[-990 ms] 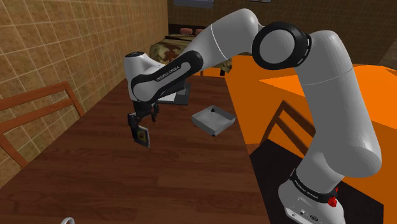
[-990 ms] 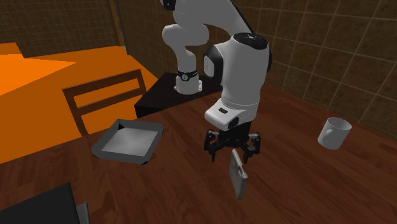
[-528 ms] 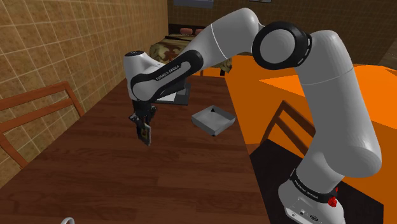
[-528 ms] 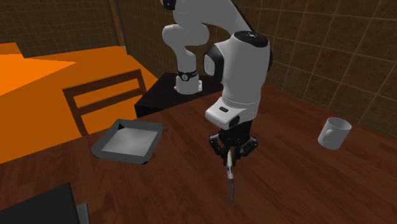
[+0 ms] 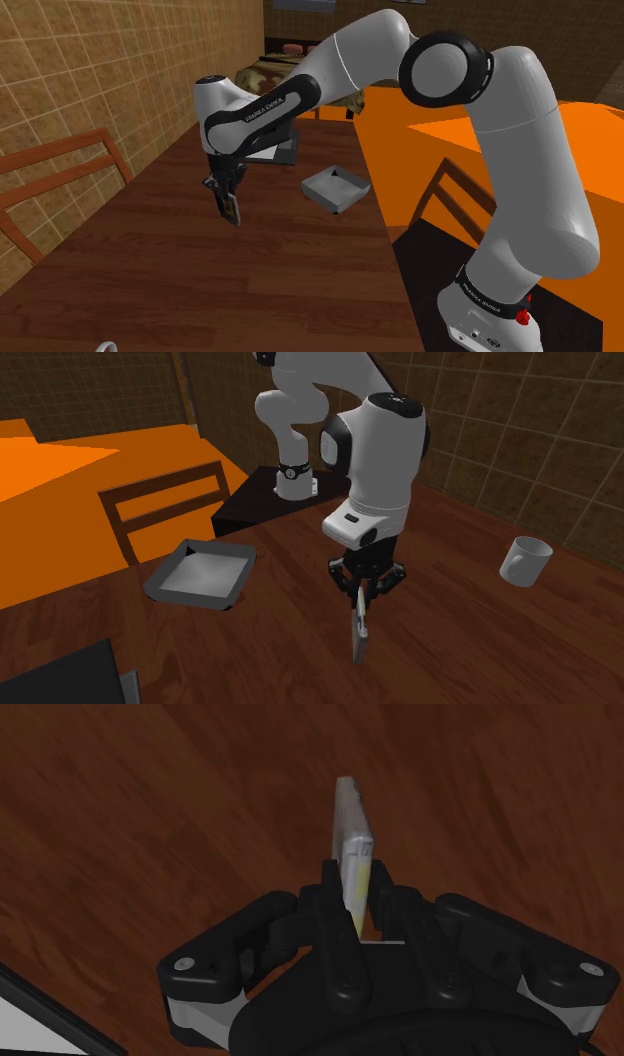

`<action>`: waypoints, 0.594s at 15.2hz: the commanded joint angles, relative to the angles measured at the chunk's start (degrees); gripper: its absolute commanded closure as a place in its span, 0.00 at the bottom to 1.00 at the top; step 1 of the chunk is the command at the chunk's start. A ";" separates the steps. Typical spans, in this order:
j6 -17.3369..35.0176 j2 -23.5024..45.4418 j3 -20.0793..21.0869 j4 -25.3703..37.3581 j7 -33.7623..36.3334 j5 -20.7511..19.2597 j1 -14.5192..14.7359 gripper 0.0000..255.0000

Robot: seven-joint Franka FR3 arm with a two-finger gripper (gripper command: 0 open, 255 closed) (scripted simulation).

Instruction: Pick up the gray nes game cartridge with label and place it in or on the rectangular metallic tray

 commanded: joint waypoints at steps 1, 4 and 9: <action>-1.02 -0.64 0.11 0.20 -0.14 0.20 -0.08 1.00; -2.72 -1.73 0.34 0.83 -0.42 0.56 -0.19 1.00; -5.64 -3.38 0.68 2.15 -0.88 1.12 -0.32 1.00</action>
